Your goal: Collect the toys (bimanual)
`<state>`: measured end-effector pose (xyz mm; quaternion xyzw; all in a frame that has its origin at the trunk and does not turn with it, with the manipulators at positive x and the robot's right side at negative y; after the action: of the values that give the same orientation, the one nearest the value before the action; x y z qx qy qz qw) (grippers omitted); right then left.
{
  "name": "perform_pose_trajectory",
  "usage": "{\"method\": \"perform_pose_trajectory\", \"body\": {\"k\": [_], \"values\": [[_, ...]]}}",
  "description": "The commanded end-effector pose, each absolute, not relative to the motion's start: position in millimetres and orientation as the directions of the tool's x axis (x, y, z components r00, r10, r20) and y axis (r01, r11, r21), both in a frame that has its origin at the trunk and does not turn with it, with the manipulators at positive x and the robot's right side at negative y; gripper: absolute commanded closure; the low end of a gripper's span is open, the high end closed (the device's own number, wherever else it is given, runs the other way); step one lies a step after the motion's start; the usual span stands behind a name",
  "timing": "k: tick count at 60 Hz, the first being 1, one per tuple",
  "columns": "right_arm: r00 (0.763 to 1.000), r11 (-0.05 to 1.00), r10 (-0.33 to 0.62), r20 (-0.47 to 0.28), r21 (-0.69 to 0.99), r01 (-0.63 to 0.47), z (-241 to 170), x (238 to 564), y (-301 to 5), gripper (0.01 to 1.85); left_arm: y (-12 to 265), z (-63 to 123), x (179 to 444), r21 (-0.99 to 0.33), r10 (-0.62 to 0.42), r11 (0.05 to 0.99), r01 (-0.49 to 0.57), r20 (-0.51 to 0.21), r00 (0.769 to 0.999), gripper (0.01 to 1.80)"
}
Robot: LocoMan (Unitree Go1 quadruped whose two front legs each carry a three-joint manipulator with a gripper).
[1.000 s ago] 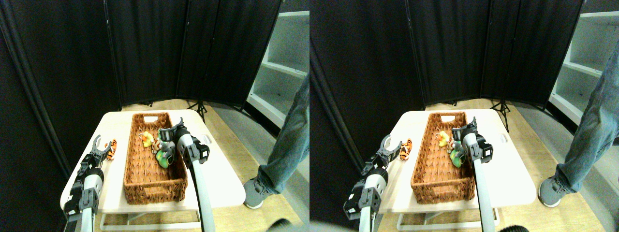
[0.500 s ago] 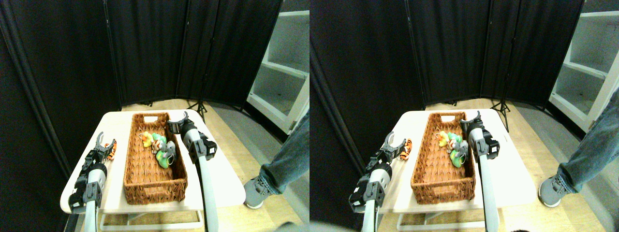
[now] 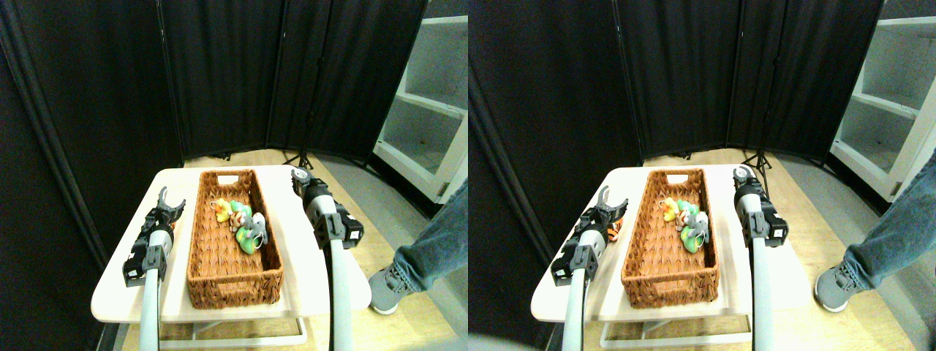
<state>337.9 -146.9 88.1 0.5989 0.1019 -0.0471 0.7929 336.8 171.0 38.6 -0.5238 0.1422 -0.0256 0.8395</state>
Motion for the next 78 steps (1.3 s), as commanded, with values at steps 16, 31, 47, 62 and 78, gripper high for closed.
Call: {"method": "perform_pose_trajectory", "body": {"k": [16,31,47,62,78], "values": [[0.986,0.253,-0.003,-0.169,0.953,0.165,71.5,330.5,-170.7,1.85,184.2,25.0,351.0,-0.868,-0.179,0.475,-0.142,-0.254,0.951,1.17],[0.983,0.326,-0.046,-0.179,0.927,0.184,58.0,330.0,-184.4,1.85,197.0,20.4,351.0,-0.829,-0.131,0.518,-0.211,-0.321,0.938,1.16],[0.984,0.312,-0.047,-0.174,0.933,0.180,52.2,330.6,-188.2,1.85,201.7,10.1,351.1,-0.821,-0.096,0.522,-0.232,-0.327,0.940,1.16],[0.981,0.259,-0.069,-0.183,0.946,0.195,54.4,328.6,-177.1,1.85,203.0,-11.1,352.2,-0.837,-0.076,0.485,-0.252,-0.328,0.942,1.15],[0.983,0.298,-0.073,-0.170,0.936,0.184,57.1,326.0,-173.5,1.85,207.1,-34.0,347.3,-0.856,-0.014,0.427,-0.291,-0.328,0.945,1.14]]}}
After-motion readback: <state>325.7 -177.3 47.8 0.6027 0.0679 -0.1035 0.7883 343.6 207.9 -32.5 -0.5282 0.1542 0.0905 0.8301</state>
